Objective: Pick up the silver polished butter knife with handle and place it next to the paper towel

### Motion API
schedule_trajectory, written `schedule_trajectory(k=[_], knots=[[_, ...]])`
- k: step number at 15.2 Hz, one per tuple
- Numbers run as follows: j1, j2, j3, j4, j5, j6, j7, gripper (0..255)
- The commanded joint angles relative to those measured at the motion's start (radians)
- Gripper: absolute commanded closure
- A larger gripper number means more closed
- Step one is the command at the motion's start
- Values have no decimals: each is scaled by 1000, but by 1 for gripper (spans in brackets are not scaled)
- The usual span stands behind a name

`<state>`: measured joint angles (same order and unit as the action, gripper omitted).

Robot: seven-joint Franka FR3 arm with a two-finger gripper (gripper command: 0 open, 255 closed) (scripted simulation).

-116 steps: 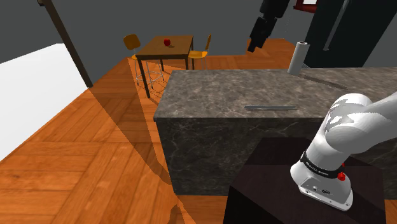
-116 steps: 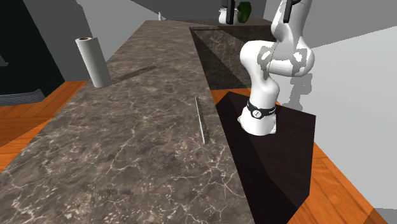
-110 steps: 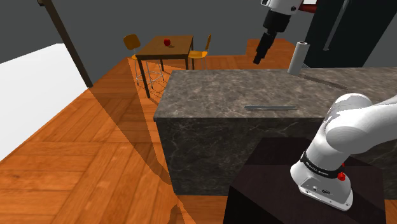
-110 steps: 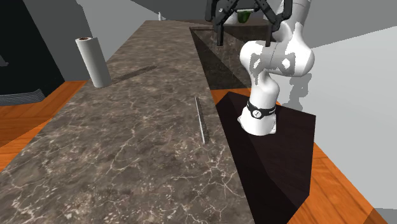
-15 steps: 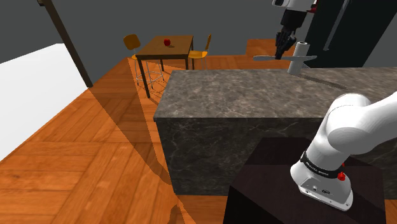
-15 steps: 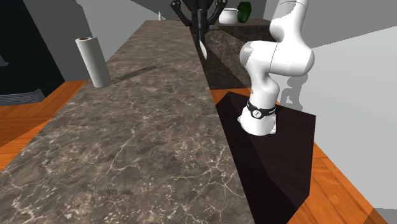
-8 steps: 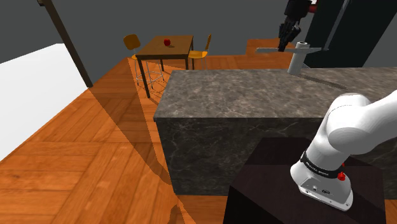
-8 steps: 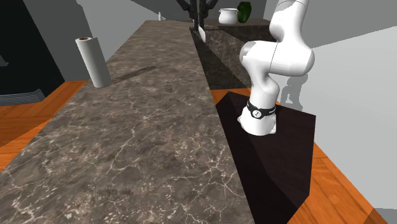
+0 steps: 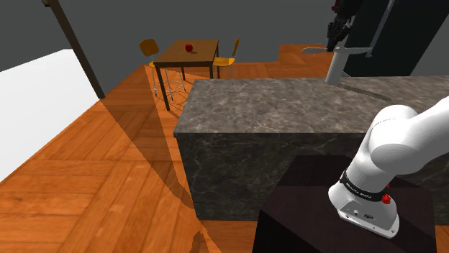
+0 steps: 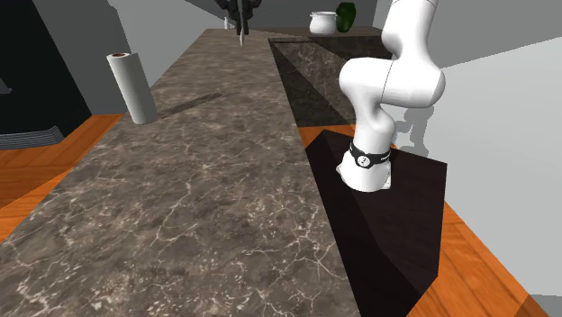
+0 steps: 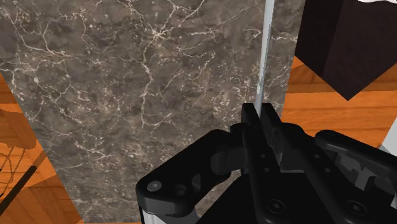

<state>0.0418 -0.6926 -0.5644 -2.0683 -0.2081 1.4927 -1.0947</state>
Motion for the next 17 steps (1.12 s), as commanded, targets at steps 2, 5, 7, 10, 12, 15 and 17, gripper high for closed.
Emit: schedule_trajectory(k=[2,5,7,10,12,15,17], knots=[[11,54,-85,65,-19,1,-83,255],[31,118,-176,141,-24,0,-166,255],[51,167,-244,197,-20,0,-225,255],[95,254,-366,292,4,-2,-322,255],[138,326,-470,361,37,-4,-395,255],[251,483,-712,480,144,-12,-541,255],[740,620,-1324,565,269,-31,-665,255]])
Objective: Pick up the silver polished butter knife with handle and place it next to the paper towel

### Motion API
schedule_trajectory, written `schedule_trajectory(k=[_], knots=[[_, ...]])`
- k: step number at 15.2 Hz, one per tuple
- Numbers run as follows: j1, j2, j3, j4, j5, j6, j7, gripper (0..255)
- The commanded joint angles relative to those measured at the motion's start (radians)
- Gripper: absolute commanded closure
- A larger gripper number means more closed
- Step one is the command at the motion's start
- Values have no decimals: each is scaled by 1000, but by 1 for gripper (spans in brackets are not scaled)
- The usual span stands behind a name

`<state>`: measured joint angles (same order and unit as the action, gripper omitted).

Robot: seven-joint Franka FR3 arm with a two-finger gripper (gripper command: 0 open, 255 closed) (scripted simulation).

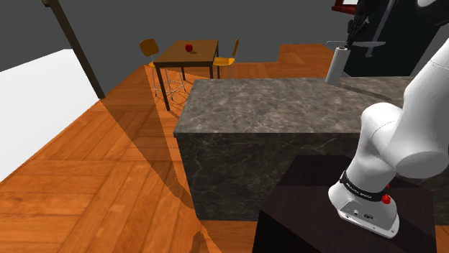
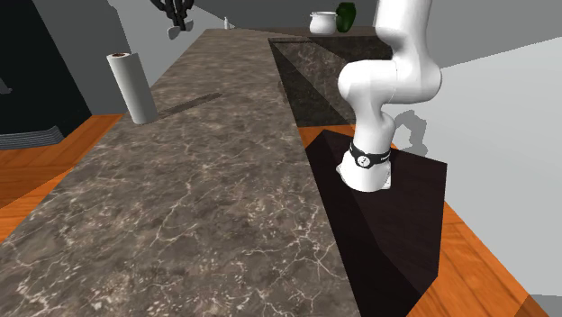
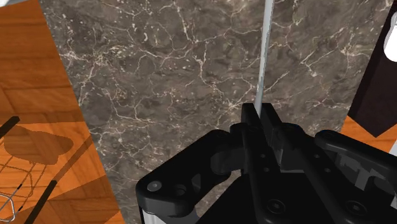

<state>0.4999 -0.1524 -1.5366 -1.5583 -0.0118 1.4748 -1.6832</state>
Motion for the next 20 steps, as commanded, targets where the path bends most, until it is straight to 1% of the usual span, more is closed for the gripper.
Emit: schedule_trajectory(k=[1,7,9,11,14,20], knots=[[94,-11,-95,36,-18,3,-11,255],[-51,16,21,-72,7,90,-37,255],[-85,11,55,-105,3,118,-36,255],[-108,5,79,-137,-3,145,-34,255],[-126,-7,99,-182,-14,186,-30,255],[-137,-12,102,-264,-20,266,-33,255]])
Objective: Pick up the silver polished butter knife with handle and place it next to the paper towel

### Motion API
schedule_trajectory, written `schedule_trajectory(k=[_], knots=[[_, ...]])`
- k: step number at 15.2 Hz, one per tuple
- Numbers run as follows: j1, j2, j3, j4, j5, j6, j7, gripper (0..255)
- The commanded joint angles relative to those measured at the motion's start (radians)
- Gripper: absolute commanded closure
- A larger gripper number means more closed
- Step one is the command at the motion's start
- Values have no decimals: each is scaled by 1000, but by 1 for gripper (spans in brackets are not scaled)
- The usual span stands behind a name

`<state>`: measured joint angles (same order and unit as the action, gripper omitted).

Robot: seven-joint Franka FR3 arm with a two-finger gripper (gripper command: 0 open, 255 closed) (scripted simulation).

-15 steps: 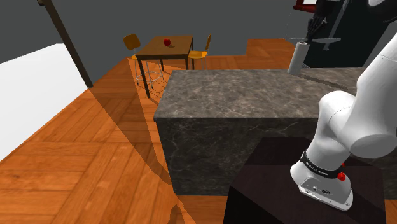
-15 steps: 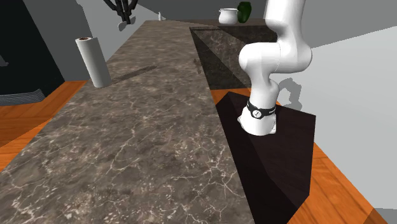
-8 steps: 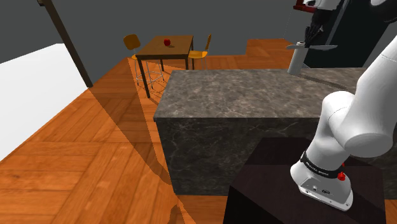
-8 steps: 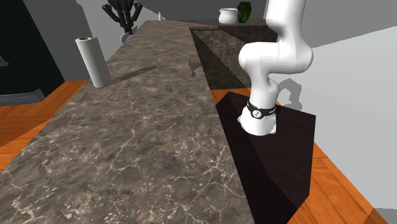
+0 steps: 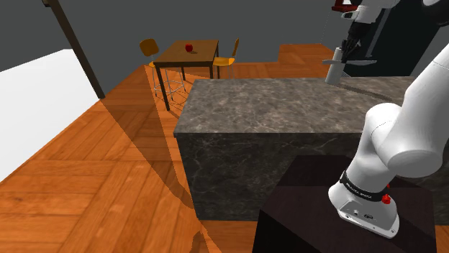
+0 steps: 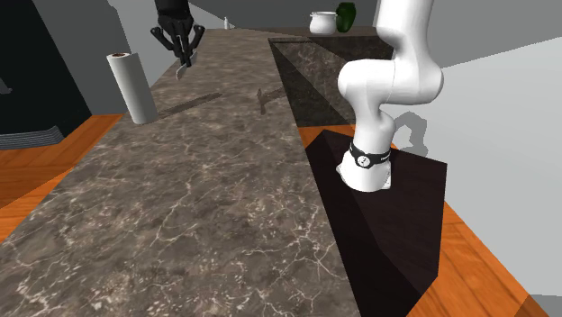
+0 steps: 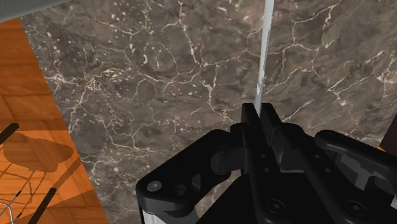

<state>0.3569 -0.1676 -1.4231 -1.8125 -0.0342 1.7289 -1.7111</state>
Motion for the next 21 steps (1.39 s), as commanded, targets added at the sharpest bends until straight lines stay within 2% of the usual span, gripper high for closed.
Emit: schedule_trajectory(k=[1,6,9,14,21], knots=[[8,4,-15,-23,3,26,-7,255],[34,15,-53,-83,12,92,-20,255],[68,24,-95,-117,20,131,-30,255],[164,24,-197,-168,19,196,-36,255],[283,-42,-305,-229,-51,282,7,255]])
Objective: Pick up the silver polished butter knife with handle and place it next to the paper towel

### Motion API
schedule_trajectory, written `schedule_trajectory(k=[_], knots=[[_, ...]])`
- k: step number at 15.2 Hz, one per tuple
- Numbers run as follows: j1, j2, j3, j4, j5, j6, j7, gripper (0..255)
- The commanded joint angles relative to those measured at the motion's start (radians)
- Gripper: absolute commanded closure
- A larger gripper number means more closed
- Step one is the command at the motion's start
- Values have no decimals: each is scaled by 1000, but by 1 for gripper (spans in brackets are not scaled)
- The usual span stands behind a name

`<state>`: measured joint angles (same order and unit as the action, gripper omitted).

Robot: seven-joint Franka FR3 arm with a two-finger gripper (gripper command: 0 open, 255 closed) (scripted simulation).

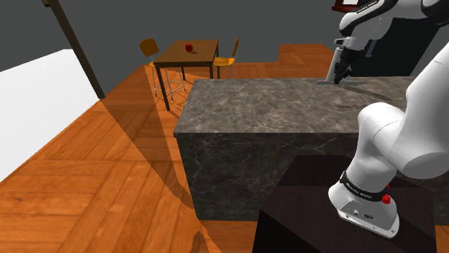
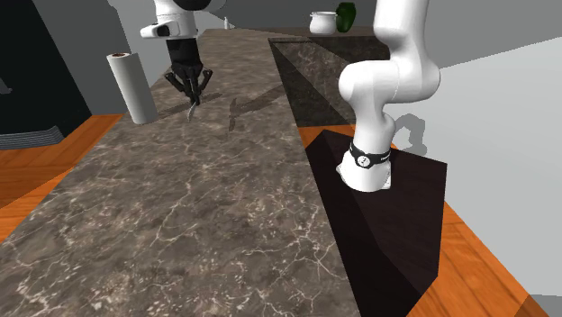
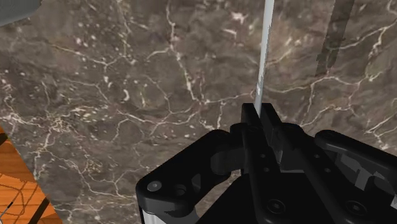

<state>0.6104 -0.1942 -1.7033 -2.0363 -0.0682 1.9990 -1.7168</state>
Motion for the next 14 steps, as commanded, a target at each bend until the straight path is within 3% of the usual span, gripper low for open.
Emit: schedule_trajectory(k=[1,10,14], knots=[[45,-25,-39,-13,-27,24,18,255],[164,-113,-157,-72,-125,128,77,255],[171,-119,-165,-75,-132,134,81,255]])
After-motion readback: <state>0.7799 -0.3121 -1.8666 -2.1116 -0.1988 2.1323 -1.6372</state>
